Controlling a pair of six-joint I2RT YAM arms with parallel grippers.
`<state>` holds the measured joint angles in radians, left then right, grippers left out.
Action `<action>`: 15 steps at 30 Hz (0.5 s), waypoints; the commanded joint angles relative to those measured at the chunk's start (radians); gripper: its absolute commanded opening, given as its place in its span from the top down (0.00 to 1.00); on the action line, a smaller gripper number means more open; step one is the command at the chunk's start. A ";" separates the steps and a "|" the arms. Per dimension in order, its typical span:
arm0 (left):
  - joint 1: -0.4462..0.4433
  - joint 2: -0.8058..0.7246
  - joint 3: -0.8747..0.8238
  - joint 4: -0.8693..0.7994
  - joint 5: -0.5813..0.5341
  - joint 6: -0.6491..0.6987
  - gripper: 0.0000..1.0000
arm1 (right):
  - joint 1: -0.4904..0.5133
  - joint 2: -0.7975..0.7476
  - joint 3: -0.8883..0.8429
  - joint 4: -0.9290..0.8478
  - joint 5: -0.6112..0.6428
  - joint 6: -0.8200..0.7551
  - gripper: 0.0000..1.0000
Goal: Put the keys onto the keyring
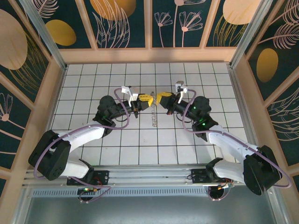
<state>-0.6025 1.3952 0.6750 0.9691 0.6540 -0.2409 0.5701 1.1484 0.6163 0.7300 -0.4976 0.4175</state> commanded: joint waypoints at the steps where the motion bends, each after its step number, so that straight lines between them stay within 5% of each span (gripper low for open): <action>1: -0.010 -0.026 0.008 0.085 0.027 -0.012 1.00 | -0.010 -0.003 -0.013 0.039 0.013 0.001 1.00; 15: -0.009 -0.021 0.006 0.128 0.015 -0.028 1.00 | -0.010 0.026 -0.049 0.106 -0.042 0.060 1.00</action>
<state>-0.6025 1.3952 0.6743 0.9916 0.6540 -0.2493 0.5690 1.1587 0.5903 0.7807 -0.5209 0.4507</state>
